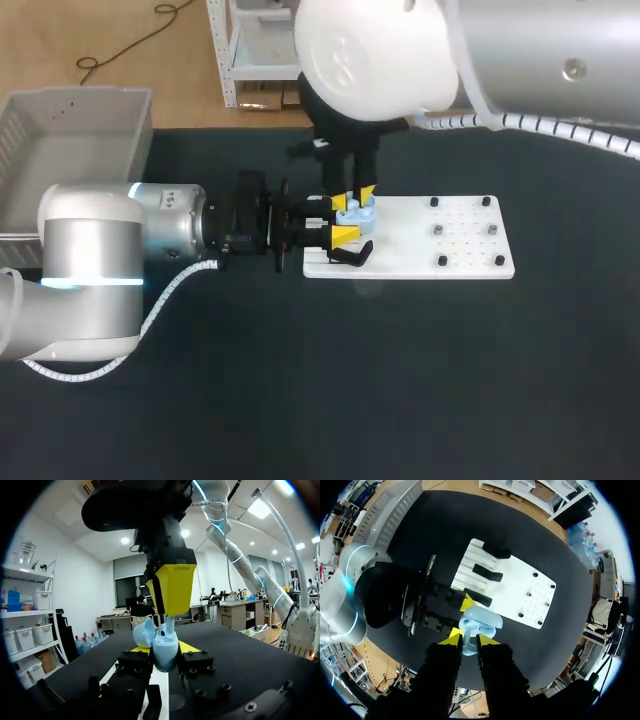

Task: Pick up each earbud case from the left stands, insert the matching earbuds, close the lid, and place the case in the box.

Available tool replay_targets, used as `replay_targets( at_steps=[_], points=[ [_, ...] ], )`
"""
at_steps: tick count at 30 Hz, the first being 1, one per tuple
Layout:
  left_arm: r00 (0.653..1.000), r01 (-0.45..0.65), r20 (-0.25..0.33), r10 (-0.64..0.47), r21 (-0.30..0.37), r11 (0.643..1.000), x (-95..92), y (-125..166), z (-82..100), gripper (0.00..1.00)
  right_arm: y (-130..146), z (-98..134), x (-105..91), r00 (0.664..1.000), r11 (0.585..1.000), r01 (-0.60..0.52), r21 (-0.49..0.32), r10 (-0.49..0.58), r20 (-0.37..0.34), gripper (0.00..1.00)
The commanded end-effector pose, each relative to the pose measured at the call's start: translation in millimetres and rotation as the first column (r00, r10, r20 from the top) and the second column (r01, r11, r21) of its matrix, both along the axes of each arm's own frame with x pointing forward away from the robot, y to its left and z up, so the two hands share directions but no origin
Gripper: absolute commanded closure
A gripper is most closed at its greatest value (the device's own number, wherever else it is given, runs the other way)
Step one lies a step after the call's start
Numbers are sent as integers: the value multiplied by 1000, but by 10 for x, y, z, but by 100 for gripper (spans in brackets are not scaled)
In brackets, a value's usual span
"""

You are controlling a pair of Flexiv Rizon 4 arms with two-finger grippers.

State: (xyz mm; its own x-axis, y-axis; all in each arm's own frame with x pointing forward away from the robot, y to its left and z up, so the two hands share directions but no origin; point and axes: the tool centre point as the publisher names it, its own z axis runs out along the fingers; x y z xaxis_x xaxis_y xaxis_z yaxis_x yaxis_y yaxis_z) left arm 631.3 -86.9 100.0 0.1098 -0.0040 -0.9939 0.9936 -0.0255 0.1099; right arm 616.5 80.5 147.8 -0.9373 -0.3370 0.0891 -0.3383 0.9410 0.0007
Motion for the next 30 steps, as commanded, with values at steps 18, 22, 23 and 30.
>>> replay_targets(
  at_steps=[18,22,23,30],
  points=[
    [1000,-3,2,3,-14,1000,-1,-3,-54,100,30,-21,52,1000,1000,-7,2,7,-4,100],
    [1000,-3,2,3,-14,1000,-1,-3,-54,100,32,-27,53,1000,1000,-7,-2,7,-9,100],
    [1000,-3,2,3,-14,1000,-1,-3,-54,100,32,-27,53,1000,1000,-7,-3,7,-10,100],
    [1000,-3,2,3,-14,1000,-1,-3,-54,100,41,-40,58,1000,1000,-8,-2,8,-16,100]
  ],
)
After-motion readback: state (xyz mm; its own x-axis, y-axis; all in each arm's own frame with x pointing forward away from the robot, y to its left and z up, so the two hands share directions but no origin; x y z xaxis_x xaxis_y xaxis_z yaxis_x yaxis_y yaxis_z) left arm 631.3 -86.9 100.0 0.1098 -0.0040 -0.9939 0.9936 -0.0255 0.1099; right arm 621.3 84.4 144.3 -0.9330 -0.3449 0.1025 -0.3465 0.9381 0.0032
